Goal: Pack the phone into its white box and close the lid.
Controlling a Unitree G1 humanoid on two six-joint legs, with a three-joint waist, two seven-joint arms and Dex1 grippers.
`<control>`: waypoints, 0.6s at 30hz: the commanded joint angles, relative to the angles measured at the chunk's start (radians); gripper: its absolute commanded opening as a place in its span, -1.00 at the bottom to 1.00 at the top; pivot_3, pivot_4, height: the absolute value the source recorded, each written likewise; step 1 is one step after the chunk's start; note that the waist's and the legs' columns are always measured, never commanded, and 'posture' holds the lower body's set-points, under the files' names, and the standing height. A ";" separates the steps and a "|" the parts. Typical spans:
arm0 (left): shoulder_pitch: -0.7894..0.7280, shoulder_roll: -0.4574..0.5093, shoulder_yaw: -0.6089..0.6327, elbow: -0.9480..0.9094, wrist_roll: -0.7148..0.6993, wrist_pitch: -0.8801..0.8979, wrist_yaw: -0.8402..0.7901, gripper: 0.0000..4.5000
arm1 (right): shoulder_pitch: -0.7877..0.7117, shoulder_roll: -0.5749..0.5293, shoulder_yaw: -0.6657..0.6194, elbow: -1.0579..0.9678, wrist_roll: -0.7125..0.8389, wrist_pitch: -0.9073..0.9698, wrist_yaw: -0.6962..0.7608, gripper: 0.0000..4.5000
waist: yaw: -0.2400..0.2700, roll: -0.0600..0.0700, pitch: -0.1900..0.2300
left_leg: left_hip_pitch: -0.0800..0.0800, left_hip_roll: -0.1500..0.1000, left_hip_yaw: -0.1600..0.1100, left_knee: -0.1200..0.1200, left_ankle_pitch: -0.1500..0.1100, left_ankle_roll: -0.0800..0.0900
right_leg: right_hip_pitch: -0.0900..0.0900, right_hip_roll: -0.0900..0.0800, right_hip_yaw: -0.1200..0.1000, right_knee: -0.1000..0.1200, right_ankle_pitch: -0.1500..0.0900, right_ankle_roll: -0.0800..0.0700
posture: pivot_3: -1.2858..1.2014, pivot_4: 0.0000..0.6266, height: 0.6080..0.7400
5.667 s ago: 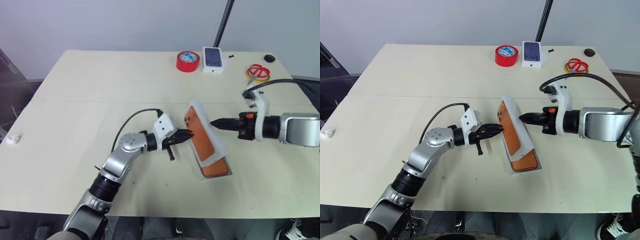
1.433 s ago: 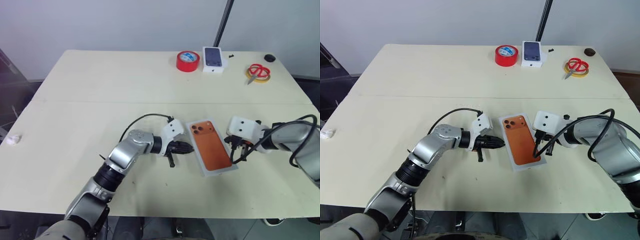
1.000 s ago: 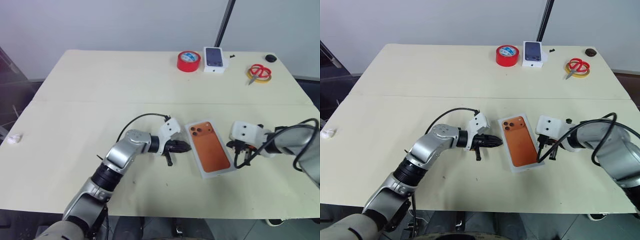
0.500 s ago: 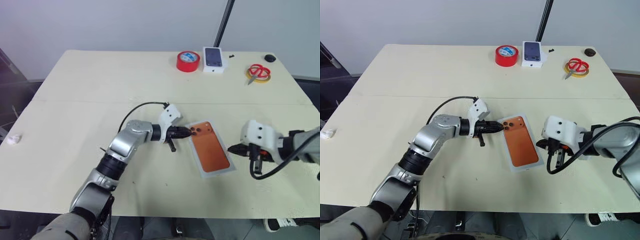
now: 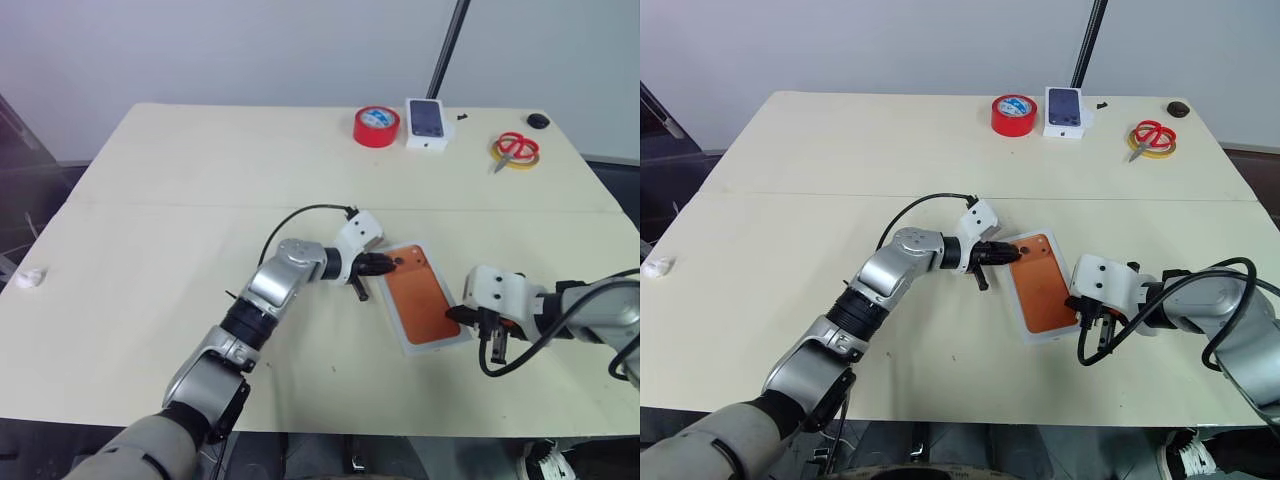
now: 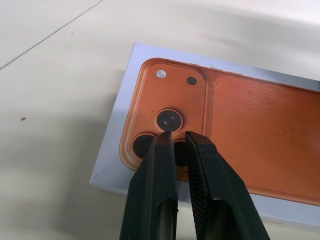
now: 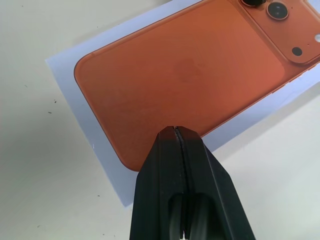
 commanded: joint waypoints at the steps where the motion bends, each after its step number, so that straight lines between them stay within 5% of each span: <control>1: 0.024 0.033 0.041 -0.082 -0.024 0.007 -0.015 -0.80 | -0.046 0.038 -0.030 0.034 0.029 0.033 -0.029 -0.99 | -0.004 0.000 0.000 | 0.001 0.000 0.000 0.000 0.000 0.000 | 0.000 0.000 0.000 0.000 0.000 0.000 | 0.03 -0.52 0.87; 5: 0.089 0.145 0.055 -0.243 -0.087 0.047 -0.123 -0.80 | -0.156 0.064 -0.074 0.066 0.087 0.082 -0.036 -0.99 | -0.008 0.001 0.000 | 0.001 0.001 0.001 -0.002 0.000 0.000 | -0.002 0.001 0.002 0.001 0.000 0.000 | 0.03 -0.52 0.87; 10: 0.138 0.250 -0.029 -0.310 -0.061 0.055 -0.206 -0.80 | -0.244 0.060 0.031 0.179 -0.004 0.050 -0.079 -0.99 | 0.003 0.002 0.000 | 0.001 0.001 0.002 -0.002 0.000 0.000 | -0.002 0.000 0.001 0.001 0.000 0.000 | 0.03 -0.52 0.87; 18: 0.124 0.155 -0.122 -0.235 -0.001 0.024 -0.168 -0.80 | -0.298 0.098 0.154 0.255 -0.088 0.003 -0.094 -0.99 | 0.015 0.002 0.000 | -0.009 0.000 0.001 0.001 0.000 0.000 | -0.010 -0.001 0.001 0.002 0.000 0.000 | 0.03 -0.52 0.87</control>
